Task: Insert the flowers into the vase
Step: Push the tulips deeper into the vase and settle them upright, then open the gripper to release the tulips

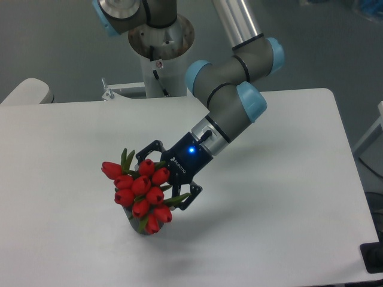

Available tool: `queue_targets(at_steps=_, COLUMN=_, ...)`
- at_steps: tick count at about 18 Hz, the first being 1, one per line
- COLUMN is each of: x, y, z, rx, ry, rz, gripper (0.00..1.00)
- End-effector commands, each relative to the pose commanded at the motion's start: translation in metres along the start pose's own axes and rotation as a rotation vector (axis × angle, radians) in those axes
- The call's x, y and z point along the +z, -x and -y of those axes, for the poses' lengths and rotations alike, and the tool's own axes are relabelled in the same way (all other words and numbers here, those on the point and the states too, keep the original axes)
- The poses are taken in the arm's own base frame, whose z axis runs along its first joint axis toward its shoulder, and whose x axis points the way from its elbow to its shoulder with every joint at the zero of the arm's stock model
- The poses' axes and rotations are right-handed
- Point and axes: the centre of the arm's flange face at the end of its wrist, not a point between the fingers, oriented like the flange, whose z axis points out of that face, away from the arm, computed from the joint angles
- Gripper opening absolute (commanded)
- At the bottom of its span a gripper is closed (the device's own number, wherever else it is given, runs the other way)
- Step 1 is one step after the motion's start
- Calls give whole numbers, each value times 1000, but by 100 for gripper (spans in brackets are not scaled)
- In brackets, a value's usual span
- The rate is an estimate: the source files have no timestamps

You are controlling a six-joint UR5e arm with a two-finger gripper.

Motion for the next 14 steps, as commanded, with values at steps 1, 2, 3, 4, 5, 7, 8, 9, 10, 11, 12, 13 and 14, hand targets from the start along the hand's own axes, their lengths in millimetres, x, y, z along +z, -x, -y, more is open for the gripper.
queue_targets(at_steps=1, x=1, y=-3, z=-3, rx=2, ry=1, rz=-3, gripper=100)
queue_targets(at_steps=2, x=2, y=-4, z=-7, rx=3, ry=4, rz=-6, gripper=100)
queue_targets(at_steps=3, x=2, y=-5, z=-10, rx=4, ry=5, rz=-6, gripper=100)
queue_targets(at_steps=4, x=3, y=-7, z=-14, rx=-1, ry=6, rz=-9, gripper=100)
queue_targets(at_steps=5, x=3, y=-7, z=-15, rx=-4, ry=6, rz=-9, gripper=100)
queue_targets(at_steps=7, x=1, y=-10, z=-15, rx=-5, ry=9, rz=-6, gripper=100)
queue_targets(at_steps=8, x=-1, y=-9, z=-17, rx=-7, ry=9, rz=-3, gripper=100)
queue_targets(at_steps=9, x=-3, y=-8, z=-19, rx=-5, ry=8, rz=0, gripper=100)
queue_targets(at_steps=10, x=-8, y=-8, z=-17, rx=-1, ry=6, rz=9, gripper=100)
queue_targets(at_steps=11, x=-12, y=-7, z=-16, rx=-1, ry=4, rz=15, gripper=100)
queue_targets(at_steps=12, x=-13, y=-7, z=-18, rx=-3, ry=4, rz=17, gripper=100)
queue_targets(at_steps=13, x=-14, y=-8, z=-20, rx=-5, ry=4, rz=18, gripper=100)
queue_targets(at_steps=14, x=-17, y=-9, z=-21, rx=-1, ry=5, rz=23, gripper=100)
